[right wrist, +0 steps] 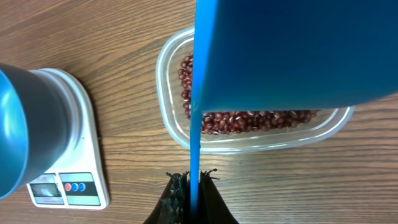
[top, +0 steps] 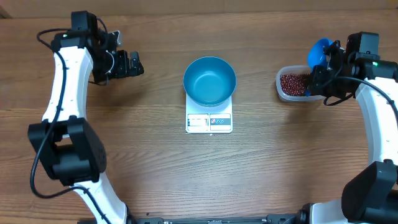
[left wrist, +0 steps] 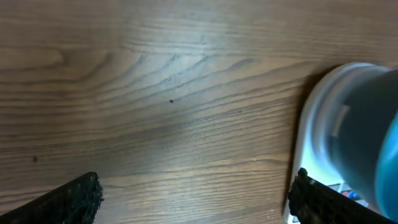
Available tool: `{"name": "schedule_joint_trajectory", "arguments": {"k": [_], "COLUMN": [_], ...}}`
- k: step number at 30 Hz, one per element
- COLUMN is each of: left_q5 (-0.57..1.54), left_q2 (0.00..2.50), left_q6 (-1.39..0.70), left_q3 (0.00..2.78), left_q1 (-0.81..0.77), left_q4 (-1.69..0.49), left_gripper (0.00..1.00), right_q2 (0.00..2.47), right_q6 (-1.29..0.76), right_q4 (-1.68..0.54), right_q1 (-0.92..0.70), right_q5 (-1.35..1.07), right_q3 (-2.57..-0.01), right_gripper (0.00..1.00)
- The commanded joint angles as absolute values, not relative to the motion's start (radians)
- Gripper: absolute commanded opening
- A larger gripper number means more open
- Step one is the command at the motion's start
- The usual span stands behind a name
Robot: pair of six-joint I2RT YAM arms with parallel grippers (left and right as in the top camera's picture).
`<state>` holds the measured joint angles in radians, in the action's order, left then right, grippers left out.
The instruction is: Scoop item into bowl and weigh 150g on scale
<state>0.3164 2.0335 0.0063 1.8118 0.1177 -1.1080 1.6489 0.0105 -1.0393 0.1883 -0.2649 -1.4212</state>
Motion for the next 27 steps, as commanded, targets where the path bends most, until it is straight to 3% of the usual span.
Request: {"name": "schedule_joint_trajectory", "arguments": {"k": [1, 10, 18, 27], "left_q5": [0.304, 0.304, 0.304, 0.304], "left_q2": [2.109, 2.204, 2.204, 2.204], "left_q6": [0.022, 0.022, 0.022, 0.022], "left_q3": [1.819, 1.819, 1.819, 1.819], "left_q1": [0.110, 0.110, 0.110, 0.110], "left_q4": [-1.110, -1.095, -1.065, -1.065], "left_gripper": [1.00, 1.00, 0.99, 0.99], "right_q2": [1.647, 1.647, 1.647, 1.654], "right_q6": [0.034, 0.107, 0.189, 0.239], "right_q4": [-1.027, -1.001, -1.245, -1.401], "right_q1": [0.185, 0.172, 0.172, 0.172], "right_q5": [-0.221, -0.175, -0.039, 0.012], "right_q3": [-1.407, -1.424, -1.688, -1.720], "right_gripper": [0.04, 0.04, 0.04, 0.04]}}
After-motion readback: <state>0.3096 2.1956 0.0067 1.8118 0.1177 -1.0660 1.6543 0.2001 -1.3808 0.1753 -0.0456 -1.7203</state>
